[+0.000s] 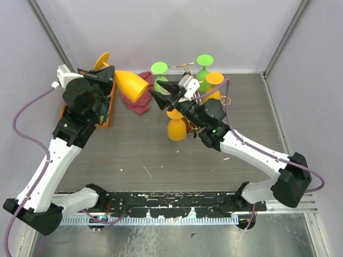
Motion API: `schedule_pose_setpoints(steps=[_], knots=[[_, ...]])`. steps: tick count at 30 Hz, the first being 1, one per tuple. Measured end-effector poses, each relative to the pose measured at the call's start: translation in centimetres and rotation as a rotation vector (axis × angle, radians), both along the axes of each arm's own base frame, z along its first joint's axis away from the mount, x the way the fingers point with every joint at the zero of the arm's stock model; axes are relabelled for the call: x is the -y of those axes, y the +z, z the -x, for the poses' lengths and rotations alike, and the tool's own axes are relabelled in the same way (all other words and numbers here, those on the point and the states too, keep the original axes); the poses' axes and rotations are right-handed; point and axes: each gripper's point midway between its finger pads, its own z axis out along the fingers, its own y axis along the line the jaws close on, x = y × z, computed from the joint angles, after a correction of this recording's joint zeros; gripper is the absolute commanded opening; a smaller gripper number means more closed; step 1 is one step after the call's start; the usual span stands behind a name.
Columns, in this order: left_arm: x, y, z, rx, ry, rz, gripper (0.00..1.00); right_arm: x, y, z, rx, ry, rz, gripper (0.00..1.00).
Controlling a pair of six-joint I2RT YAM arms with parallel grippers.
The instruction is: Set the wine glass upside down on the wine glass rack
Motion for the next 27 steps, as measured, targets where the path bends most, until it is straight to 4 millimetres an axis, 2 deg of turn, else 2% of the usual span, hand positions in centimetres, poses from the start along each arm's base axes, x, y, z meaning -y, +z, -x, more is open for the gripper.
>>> schedule_pose_setpoints(steps=[6, 11, 14, 17, 20, 23, 27], knots=[[0.2, 4.9, -0.1, 0.143, -0.026, -0.268, 0.00, 3.1, 1.2, -0.3, -0.004, -0.134, 0.013, 0.78], [1.4, 6.6, 0.1, 0.255, -0.091, -0.538, 0.00, 4.9, 1.6, -2.5, -0.088, -0.247, 0.084, 0.82], [2.4, 6.4, -0.2, 0.287, -0.131, -0.671, 0.00, 7.3, 3.2, -5.6, -0.122, -0.334, 0.101, 0.83], [4.3, 6.1, -0.5, 0.316, -0.163, -0.818, 0.00, 13.0, 4.9, -10.1, -0.158, -0.479, 0.082, 0.84], [7.8, 6.6, 0.1, 0.383, -0.219, -0.953, 0.00, 19.0, 4.9, -13.9, -0.212, -0.628, 0.083, 0.84], [12.2, 7.4, 1.5, 0.484, -0.271, -1.068, 0.00, 24.2, 3.7, -16.6, -0.276, -0.750, 0.087, 0.84], [18.7, 7.0, 5.1, 0.627, -0.380, -1.160, 0.00, 29.9, 0.8, -18.1, -0.388, -0.866, 0.093, 0.84]])
